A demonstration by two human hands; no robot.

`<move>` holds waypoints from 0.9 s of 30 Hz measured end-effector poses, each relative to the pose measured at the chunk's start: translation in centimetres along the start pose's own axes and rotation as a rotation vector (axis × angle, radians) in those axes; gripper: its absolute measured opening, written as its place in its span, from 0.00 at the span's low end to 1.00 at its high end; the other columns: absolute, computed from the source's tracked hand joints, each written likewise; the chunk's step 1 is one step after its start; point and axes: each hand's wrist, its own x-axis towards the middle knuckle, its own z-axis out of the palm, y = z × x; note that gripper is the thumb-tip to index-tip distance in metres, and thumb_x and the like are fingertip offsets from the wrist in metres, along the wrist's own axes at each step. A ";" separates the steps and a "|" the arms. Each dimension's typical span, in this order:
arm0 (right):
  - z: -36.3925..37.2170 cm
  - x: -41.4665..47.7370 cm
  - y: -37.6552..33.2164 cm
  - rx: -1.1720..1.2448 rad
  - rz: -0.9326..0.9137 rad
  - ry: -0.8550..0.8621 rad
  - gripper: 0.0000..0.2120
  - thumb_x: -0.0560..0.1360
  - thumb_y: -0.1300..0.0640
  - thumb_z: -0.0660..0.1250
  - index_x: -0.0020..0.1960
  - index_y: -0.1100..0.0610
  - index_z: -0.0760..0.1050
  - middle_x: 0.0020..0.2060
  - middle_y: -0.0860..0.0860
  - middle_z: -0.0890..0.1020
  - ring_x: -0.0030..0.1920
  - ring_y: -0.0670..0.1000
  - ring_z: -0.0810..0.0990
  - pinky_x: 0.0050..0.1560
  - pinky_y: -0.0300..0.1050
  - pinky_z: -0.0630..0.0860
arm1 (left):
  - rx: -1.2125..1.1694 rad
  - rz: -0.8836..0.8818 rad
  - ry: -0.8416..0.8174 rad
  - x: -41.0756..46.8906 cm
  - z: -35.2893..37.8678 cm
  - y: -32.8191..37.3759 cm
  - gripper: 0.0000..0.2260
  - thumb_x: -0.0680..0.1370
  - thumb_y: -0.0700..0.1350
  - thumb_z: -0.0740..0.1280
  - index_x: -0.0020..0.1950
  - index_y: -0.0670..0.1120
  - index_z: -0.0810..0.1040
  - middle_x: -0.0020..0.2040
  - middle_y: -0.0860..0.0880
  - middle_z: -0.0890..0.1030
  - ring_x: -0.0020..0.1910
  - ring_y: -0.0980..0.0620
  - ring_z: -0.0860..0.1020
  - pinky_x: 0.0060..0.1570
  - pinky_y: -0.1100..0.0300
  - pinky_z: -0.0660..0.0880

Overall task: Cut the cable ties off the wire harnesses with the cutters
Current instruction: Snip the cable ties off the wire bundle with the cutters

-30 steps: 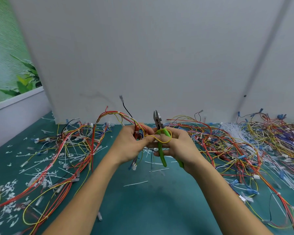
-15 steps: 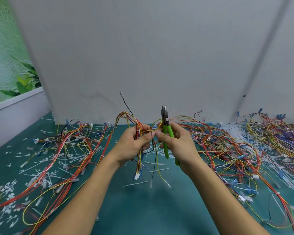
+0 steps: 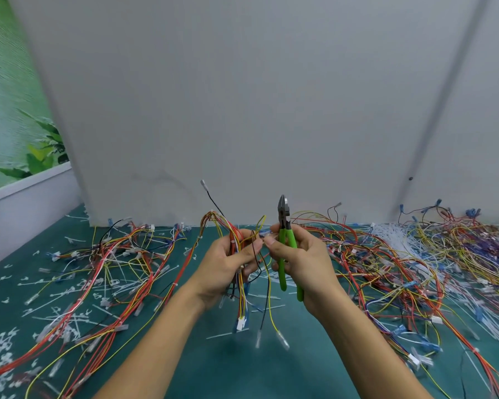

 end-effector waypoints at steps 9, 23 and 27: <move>-2.2 1.1 0.0 -0.172 -0.004 0.138 0.05 0.78 0.59 0.74 0.53 0.53 0.83 0.37 0.44 0.86 0.40 0.43 0.82 0.43 0.46 0.81 | -0.001 -0.048 0.146 0.5 -0.9 0.2 0.12 0.75 0.51 0.71 0.49 0.43 0.77 0.32 0.45 0.72 0.28 0.52 0.67 0.29 0.60 0.61; -2.0 0.2 0.0 -0.641 0.074 -0.276 0.04 0.80 0.57 0.70 0.54 0.50 0.81 0.46 0.50 0.87 0.42 0.44 0.83 0.47 0.44 0.81 | -0.104 -0.071 0.307 0.7 -1.5 0.4 0.14 0.73 0.51 0.72 0.51 0.42 0.78 0.31 0.50 0.74 0.26 0.56 0.69 0.27 0.62 0.62; -1.1 -0.3 -0.2 -0.547 0.118 -0.327 0.04 0.81 0.58 0.69 0.54 0.52 0.81 0.45 0.48 0.87 0.43 0.46 0.85 0.48 0.48 0.84 | -0.127 -0.078 0.314 0.8 -1.2 0.1 0.15 0.72 0.51 0.73 0.51 0.42 0.78 0.30 0.49 0.75 0.25 0.57 0.70 0.23 0.66 0.62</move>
